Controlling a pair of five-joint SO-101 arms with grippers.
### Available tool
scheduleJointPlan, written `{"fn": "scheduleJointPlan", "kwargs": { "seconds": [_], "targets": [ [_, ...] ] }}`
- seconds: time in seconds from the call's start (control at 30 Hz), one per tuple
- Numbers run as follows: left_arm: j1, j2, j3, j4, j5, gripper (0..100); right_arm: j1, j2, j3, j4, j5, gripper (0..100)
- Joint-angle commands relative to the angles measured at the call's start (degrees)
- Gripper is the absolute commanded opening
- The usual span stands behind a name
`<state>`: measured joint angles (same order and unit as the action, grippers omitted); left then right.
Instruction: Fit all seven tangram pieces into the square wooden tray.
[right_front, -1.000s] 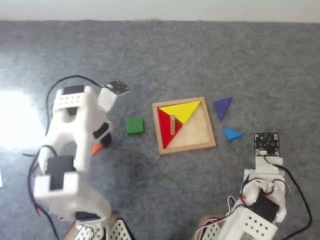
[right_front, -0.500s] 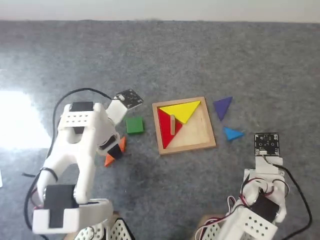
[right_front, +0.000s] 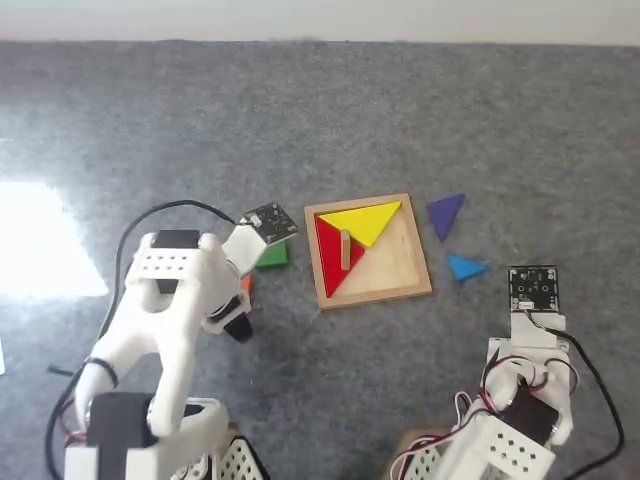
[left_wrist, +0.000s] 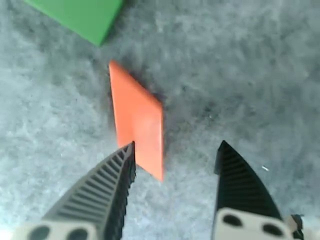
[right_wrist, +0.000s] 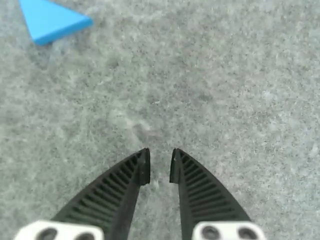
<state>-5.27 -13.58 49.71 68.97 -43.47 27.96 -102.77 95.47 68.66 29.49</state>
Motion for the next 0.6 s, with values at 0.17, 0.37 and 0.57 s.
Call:
{"fn": "scheduleJointPlan", "kwargs": {
  "seconds": [0.17, 0.37, 0.57],
  "targets": [
    [-3.8, 15.6, -6.8, -5.9, 0.1, 25, -0.8, -1.1, 1.0, 0.2, 0.5, 9.8],
    [-5.8, 19.9, -12.8, -4.7, 0.2, 21, -0.8, -1.1, 1.0, 0.2, 0.5, 9.8],
    [-10.2, 20.3, -19.7, -1.0, -1.5, 21, -0.8, -1.1, 1.0, 0.2, 0.5, 9.7]
  ]
}}
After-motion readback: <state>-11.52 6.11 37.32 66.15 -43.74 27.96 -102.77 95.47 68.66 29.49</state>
